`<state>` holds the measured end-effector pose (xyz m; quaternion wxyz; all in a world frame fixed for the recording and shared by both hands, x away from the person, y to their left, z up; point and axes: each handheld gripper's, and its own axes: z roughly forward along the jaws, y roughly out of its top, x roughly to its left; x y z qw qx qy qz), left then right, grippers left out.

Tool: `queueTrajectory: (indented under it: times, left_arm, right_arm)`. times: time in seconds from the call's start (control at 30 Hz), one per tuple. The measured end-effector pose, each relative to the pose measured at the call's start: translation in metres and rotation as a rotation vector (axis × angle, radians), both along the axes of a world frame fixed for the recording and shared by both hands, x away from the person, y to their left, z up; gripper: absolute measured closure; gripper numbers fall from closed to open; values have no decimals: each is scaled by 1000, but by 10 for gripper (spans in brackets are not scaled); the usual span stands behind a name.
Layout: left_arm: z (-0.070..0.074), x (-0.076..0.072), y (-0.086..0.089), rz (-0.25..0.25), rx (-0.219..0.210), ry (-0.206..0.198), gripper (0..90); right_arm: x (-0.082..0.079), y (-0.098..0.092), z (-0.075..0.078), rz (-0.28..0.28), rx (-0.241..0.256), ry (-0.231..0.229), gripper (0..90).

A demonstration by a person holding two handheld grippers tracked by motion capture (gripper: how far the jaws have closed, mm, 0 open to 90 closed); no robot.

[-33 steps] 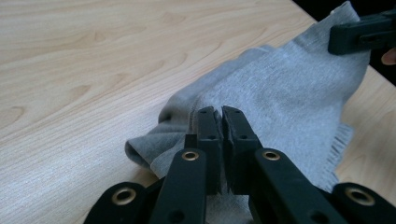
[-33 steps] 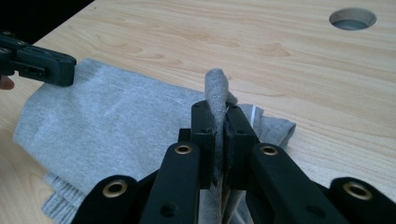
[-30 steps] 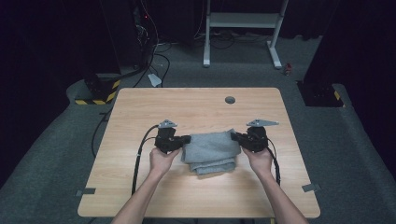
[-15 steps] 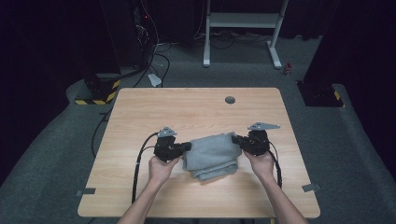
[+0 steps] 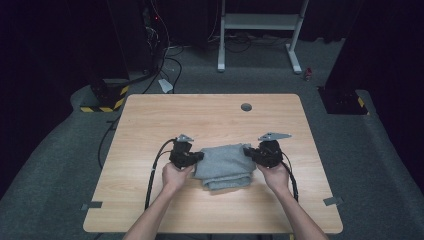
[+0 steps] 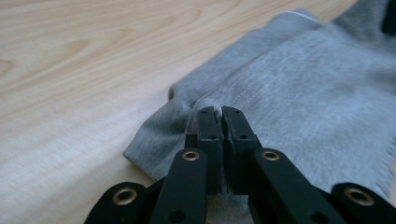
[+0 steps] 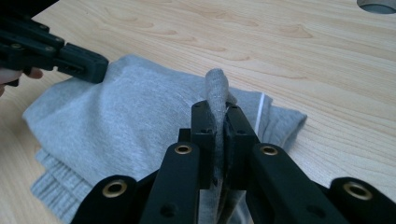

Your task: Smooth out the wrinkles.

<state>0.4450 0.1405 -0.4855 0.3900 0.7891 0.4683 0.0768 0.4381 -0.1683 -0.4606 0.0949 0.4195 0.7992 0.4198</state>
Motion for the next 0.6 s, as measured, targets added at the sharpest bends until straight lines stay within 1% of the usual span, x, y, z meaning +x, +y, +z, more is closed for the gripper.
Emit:
queueTrajectory:
  times: [0.03,0.1,0.17,0.2,0.23,0.27,0.3,0.33,0.43,0.47,0.57,0.6]
  left_arm:
    - [1,5,0,3,12,3,865]
    - [5,13,-1,-3,36,-8,864]
    - [11,16,-2,-5,21,-16,860]
    - [17,13,-2,-9,0,-31,851]
    - [17,13,-2,-9,0,-31,845]
    - [21,7,-3,-14,6,-41,842]
    - [21,7,-3,-14,6,-41,840]
    - [23,5,-2,-17,9,-49,840]
    - [26,-2,-1,-25,2,-59,840]
    - [29,-6,-1,-28,1,-70,842]
    - [32,-9,-1,-34,-2,-73,842]
    - [33,-14,-1,-42,1,-83,844]
  right_arm:
    - [2,1,-1,-4,1,3,847]
    - [6,2,-3,-14,0,6,847]
    - [9,1,-5,-31,3,19,846]
    - [10,-1,-5,-46,18,18,843]
    - [10,-1,-5,-46,18,18,843]
    - [8,-2,-3,-49,27,10,841]
    - [8,-2,-3,-49,27,10,841]
    - [5,-3,-1,-42,28,2,841]
    - [3,-2,1,-35,25,-6,841]
    - [2,-3,2,-35,27,-7,839]
    - [1,-4,3,-31,29,-13,836]
    - [-1,-4,3,-30,26,-16,837]
